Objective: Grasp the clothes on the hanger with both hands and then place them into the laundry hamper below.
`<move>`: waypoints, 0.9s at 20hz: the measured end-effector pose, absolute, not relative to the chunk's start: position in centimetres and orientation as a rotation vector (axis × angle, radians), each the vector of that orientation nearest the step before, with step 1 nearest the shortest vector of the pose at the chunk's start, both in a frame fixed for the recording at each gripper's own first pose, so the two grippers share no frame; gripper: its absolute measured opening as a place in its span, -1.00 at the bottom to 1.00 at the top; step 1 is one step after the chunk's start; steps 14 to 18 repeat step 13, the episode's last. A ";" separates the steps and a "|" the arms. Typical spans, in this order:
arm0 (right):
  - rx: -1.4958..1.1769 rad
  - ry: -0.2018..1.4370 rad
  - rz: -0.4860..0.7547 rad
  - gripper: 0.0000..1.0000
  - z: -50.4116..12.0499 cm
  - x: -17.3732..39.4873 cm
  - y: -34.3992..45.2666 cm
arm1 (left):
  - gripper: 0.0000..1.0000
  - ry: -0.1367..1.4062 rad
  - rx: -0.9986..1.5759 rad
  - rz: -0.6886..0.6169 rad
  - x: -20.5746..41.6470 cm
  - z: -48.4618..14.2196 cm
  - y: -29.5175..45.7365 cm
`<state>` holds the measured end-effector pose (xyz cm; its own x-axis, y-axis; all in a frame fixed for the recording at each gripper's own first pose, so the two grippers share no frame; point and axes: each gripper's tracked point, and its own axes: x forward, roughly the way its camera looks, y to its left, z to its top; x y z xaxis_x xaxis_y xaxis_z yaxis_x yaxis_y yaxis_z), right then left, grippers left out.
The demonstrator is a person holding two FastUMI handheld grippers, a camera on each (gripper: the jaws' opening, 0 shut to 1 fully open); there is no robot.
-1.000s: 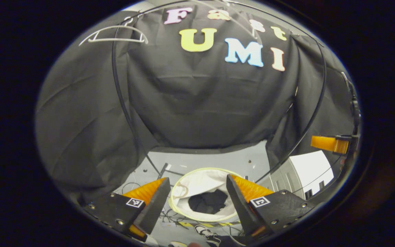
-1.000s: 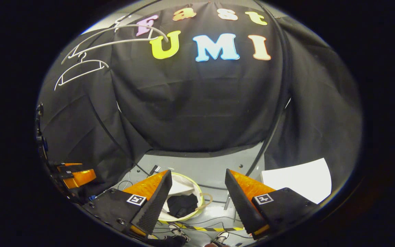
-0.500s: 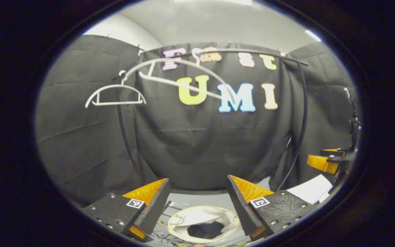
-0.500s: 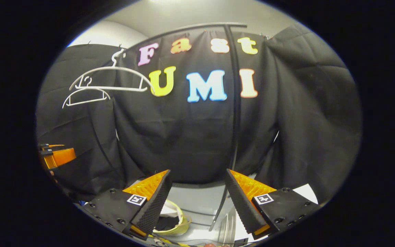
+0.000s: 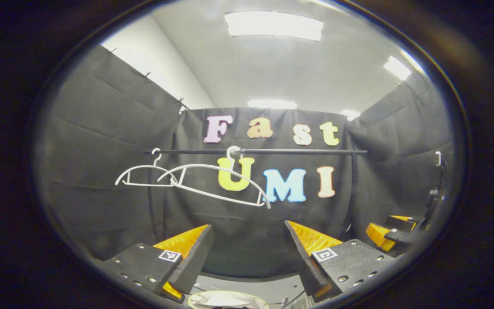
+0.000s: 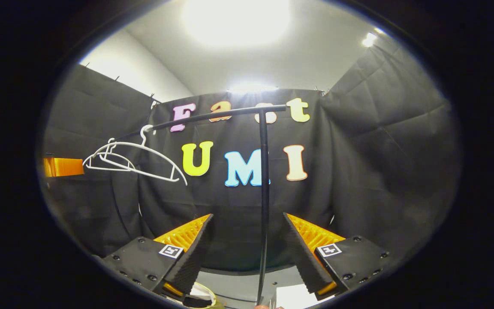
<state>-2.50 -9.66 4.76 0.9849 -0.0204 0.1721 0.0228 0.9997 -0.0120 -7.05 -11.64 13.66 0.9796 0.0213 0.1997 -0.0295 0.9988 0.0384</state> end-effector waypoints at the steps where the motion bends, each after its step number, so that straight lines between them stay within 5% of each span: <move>1: 0.003 -0.158 -0.034 0.84 4.7 -2.6 -9.5 | 0.89 -0.194 0.036 0.020 -7.1 14.2 -11.7; 18: -0.020 -0.192 -0.069 0.95 4.2 -2.9 -4.9 | 0.89 -0.194 0.033 0.004 -8.3 12.9 -5.1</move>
